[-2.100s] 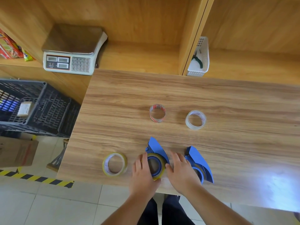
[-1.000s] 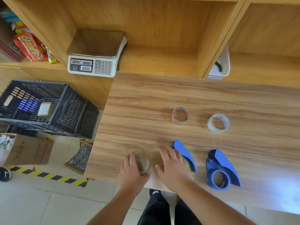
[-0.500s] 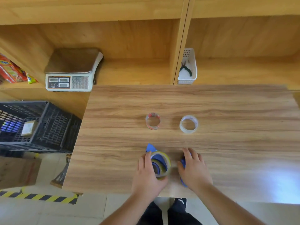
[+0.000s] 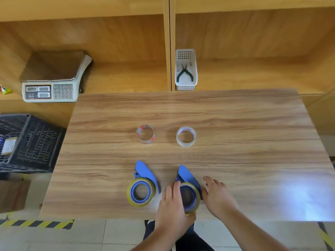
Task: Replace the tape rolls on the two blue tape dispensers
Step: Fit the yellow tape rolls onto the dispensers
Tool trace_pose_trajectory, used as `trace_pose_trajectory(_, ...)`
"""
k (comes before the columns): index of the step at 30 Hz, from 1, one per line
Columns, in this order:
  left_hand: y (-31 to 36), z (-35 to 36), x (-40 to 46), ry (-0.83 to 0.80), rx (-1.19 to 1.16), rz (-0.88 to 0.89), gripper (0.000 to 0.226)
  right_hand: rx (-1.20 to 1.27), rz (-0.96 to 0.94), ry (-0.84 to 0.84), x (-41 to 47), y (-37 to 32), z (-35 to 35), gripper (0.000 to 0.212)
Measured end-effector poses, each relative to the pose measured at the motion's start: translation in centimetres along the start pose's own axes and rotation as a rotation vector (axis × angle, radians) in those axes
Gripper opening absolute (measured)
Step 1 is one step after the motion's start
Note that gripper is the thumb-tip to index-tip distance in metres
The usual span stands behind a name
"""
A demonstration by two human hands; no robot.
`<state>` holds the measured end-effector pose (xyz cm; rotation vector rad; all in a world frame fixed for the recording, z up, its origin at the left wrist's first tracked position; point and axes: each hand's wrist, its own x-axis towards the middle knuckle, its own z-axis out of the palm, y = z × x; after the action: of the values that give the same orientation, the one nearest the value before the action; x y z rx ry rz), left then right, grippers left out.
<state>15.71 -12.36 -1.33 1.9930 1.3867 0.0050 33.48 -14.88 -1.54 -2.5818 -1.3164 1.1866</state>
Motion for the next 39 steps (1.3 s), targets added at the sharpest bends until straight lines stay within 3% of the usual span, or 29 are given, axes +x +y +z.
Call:
trace_pose_trajectory(10, 1.0, 1.5, -0.5, 0.073, 0.046, -0.076, 0.099, 0.024, -0.069, -0.009, -0.2, 0.3, 0.6, 0.028)
trace_pose_trajectory(19, 0.9, 2.5, -0.7, 0.068, -0.058, -0.192, 0.101, 0.028, -0.065, -0.006, -0.7, 0.7, 0.4, 0.035)
trace_pose_trajectory(29, 0.6, 3.6, 1.3, 0.038, -0.018, -0.28, 0.101, 0.045, -0.047, -0.024, -0.6, 0.4, 0.5, 0.033)
trace_pose_trajectory(36, 0.4, 3.0, 1.0, 0.051, 0.049, -0.283, 0.107, 0.029, -0.037, -0.023, -0.6, -0.1, 0.9, 0.033)
trace_pose_trajectory(39, -0.1, 1.4, 0.1, 0.113, 0.093, -0.192, 0.097, 0.022, -0.044, 0.012, -0.7, -0.9, 1.1, 0.038)
